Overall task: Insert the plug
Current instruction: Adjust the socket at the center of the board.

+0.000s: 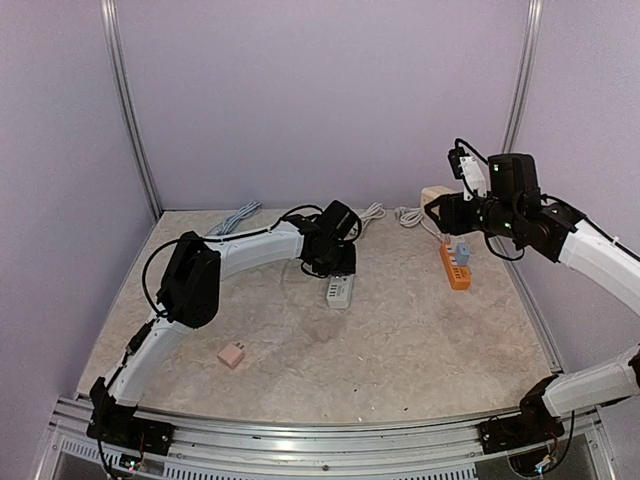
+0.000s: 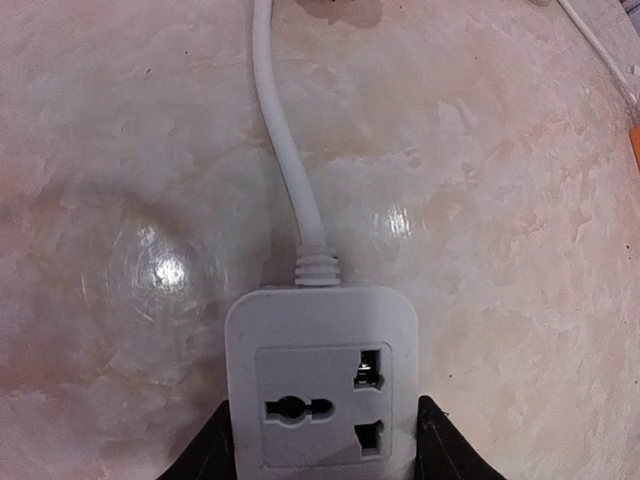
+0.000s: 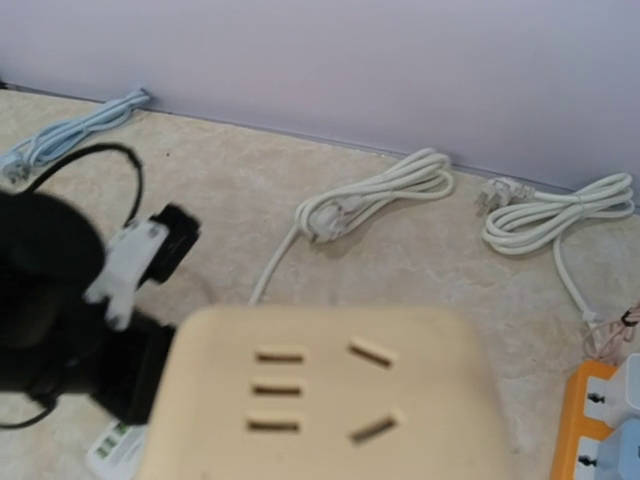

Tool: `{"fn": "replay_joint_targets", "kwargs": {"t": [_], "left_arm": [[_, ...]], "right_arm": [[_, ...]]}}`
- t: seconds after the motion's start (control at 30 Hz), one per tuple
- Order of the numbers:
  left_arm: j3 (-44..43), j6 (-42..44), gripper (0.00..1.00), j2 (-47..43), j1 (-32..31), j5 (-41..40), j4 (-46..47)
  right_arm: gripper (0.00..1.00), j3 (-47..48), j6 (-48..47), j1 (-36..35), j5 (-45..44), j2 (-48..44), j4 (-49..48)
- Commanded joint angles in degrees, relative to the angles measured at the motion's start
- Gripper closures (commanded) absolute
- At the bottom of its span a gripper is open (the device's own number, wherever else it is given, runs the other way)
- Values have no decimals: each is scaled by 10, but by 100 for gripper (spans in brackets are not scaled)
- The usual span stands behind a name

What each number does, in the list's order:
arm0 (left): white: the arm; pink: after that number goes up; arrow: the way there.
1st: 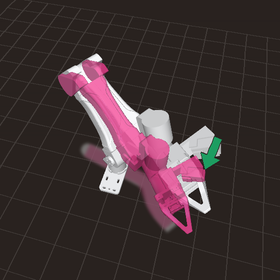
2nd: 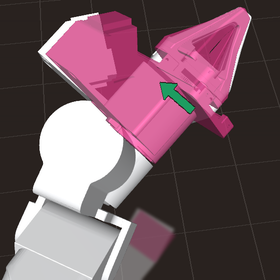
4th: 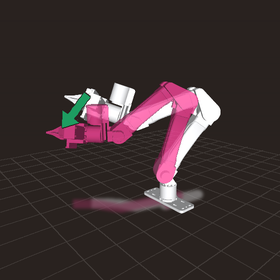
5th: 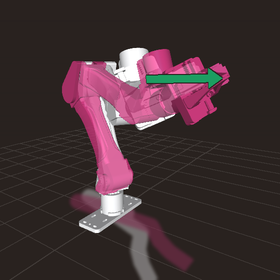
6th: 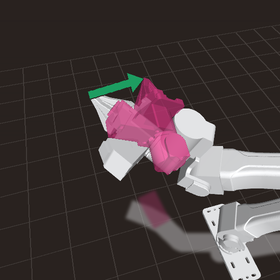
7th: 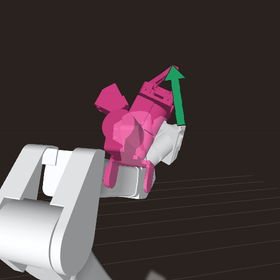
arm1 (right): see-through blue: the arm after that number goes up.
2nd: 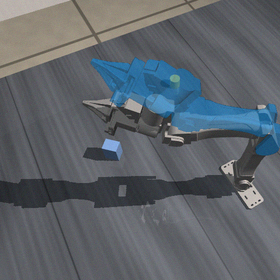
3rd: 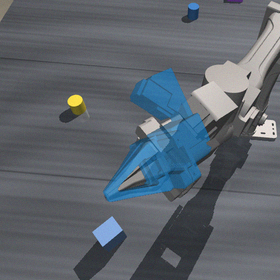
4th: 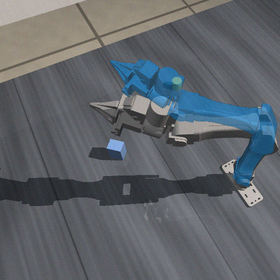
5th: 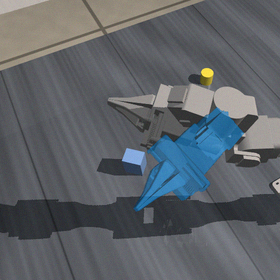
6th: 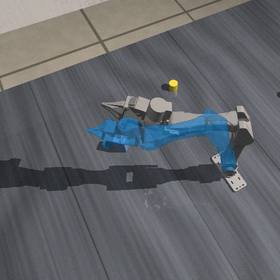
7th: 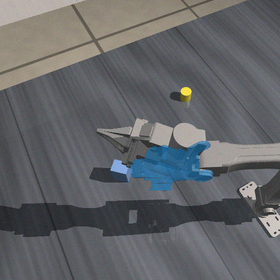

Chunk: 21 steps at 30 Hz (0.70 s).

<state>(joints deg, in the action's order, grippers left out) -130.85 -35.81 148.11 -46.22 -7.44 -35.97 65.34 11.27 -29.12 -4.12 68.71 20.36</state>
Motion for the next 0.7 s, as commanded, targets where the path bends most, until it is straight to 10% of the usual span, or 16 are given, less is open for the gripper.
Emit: {"fn": "replay_joint_targets", "kwargs": {"t": [0.0, 0.23, 0.67], "left_arm": [[-92, -3, 54, 63, 8, 0, -22], [-116, -12, 48, 96, 32, 16, 43], [-34, 10, 2, 54, 19, -59, 115]], "right_arm": [[100, -7, 4, -12, -7, -10, -6], [100, 0, -29, -16, -23, 20, 20], [100, 46, -88, -16, -5, 117, 59]]}}
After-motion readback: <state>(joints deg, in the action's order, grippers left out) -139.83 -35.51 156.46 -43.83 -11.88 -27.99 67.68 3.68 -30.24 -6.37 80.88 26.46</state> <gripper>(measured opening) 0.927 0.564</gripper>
